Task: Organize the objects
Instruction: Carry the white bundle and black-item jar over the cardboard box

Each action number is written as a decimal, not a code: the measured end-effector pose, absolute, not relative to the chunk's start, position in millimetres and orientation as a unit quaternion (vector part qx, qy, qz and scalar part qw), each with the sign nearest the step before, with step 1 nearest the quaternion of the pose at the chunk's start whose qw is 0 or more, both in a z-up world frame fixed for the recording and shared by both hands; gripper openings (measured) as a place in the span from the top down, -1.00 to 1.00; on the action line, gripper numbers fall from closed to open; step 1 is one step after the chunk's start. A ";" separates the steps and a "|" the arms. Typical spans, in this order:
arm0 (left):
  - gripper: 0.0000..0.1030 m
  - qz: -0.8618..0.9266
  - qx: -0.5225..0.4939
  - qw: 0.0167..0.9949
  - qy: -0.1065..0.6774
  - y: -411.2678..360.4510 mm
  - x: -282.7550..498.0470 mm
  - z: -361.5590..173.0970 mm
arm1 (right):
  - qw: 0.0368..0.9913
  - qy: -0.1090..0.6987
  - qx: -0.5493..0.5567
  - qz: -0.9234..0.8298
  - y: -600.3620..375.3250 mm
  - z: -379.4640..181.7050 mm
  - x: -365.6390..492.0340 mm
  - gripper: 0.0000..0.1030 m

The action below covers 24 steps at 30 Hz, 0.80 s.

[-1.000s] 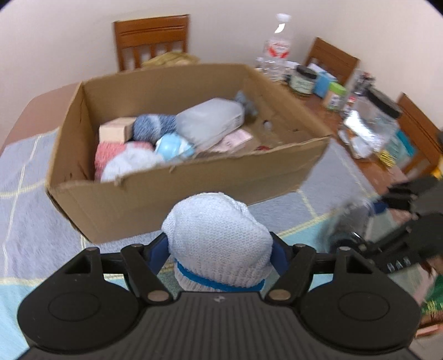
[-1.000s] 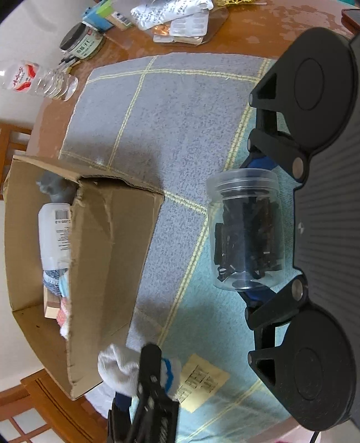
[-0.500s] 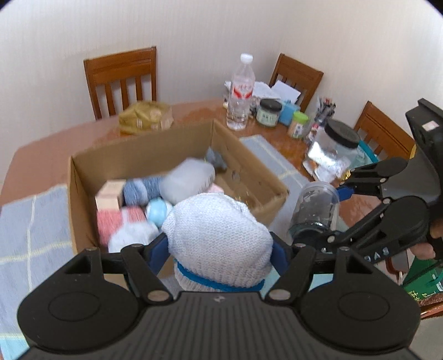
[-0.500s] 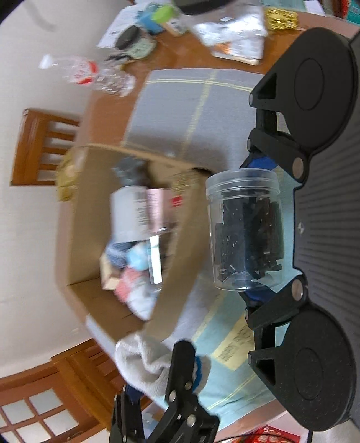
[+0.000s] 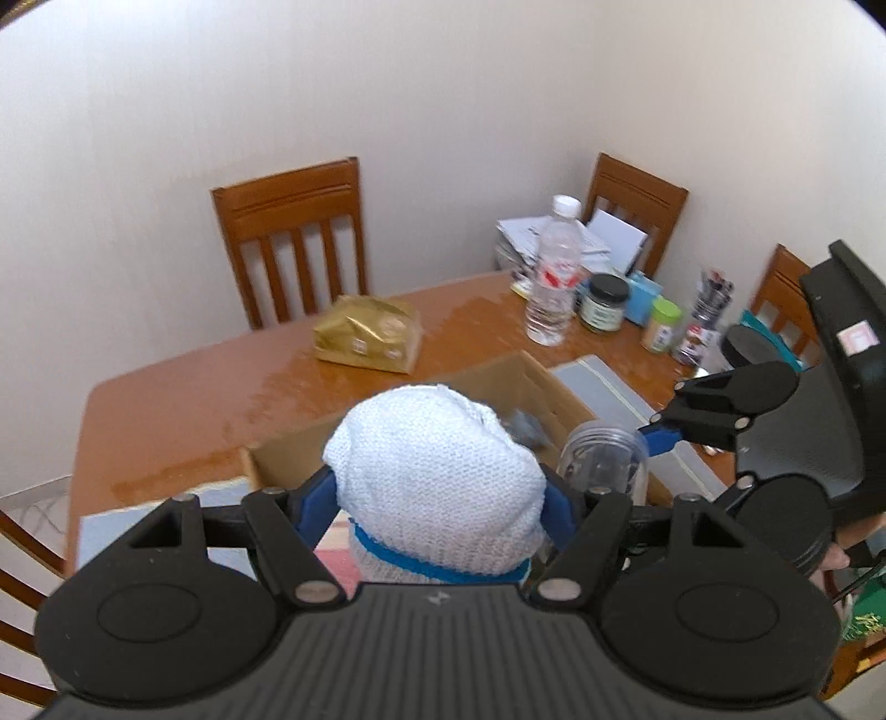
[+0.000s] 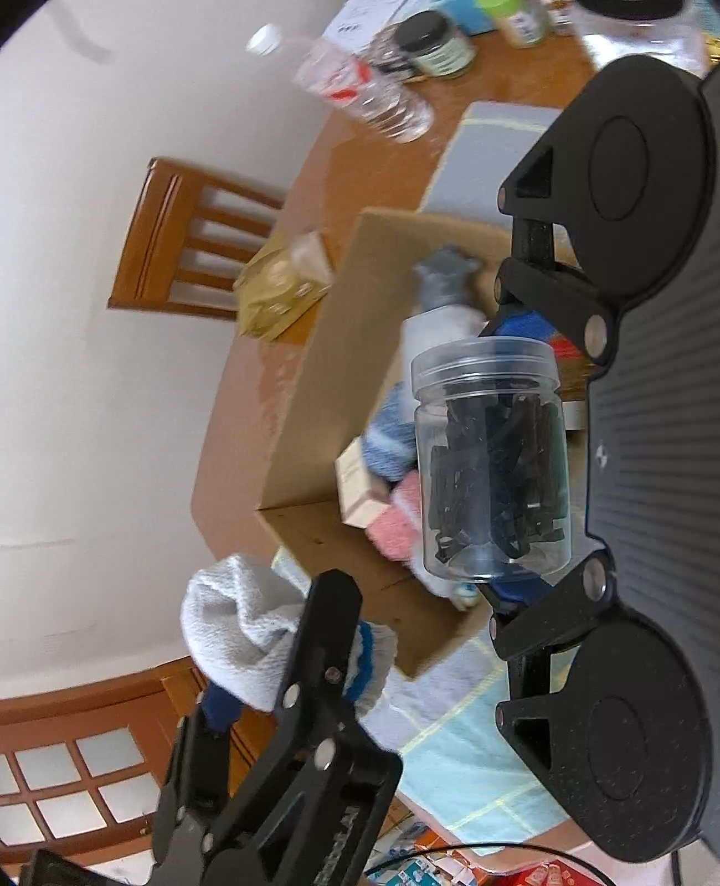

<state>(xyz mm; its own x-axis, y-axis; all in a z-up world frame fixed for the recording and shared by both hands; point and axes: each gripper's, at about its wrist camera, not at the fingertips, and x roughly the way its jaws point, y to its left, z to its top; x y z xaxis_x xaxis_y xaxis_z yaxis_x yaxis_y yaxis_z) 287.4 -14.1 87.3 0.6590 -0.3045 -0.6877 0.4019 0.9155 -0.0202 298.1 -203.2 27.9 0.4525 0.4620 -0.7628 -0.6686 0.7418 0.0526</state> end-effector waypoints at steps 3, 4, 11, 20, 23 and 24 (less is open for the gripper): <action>-0.40 -0.180 0.064 0.914 0.359 -1.3 293.5 91.1 | 0.842 0.397 -0.132 0.341 -185.3 27.8 312.7 -0.55; -0.40 -0.177 0.062 0.914 0.359 2.1 295.1 91.4 | 0.842 0.395 -0.131 0.343 -179.9 27.9 317.2 -0.55; -0.40 -0.175 0.055 0.910 0.371 12.7 302.0 82.5 | 0.844 0.383 -0.133 0.350 -164.5 25.9 331.6 -1.00; -0.40 -0.205 0.060 0.895 0.392 -10.6 307.4 62.8 | 0.849 0.403 -0.142 0.312 -191.9 18.1 337.4 -1.00; -0.40 -0.220 0.058 0.889 0.397 -22.3 308.9 57.3 | 0.849 0.408 -0.147 0.300 -204.1 17.7 337.3 -1.00; -0.40 -0.225 0.058 0.887 0.399 -26.7 310.0 55.6 | 0.850 0.409 -0.149 0.297 -207.4 17.7 336.5 -1.00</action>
